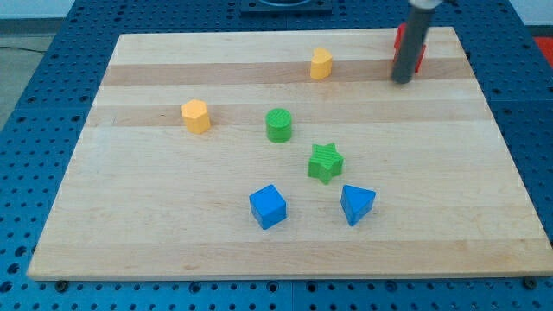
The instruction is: Push the yellow hexagon towards the top right
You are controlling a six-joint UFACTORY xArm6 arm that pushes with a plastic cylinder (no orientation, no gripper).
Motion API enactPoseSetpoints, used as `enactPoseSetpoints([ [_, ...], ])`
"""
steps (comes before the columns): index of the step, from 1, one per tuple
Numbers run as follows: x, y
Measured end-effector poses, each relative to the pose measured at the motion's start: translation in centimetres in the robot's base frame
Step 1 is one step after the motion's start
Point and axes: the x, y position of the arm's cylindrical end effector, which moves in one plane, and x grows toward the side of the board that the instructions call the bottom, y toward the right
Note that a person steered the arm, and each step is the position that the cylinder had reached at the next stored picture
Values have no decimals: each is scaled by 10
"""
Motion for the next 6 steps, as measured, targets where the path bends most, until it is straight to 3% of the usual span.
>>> enactPoseSetpoints([
  [1,1,-93],
  [2,-30,-93],
  [3,-50,-54],
  [5,-54,-133],
  [6,-77,-79],
])
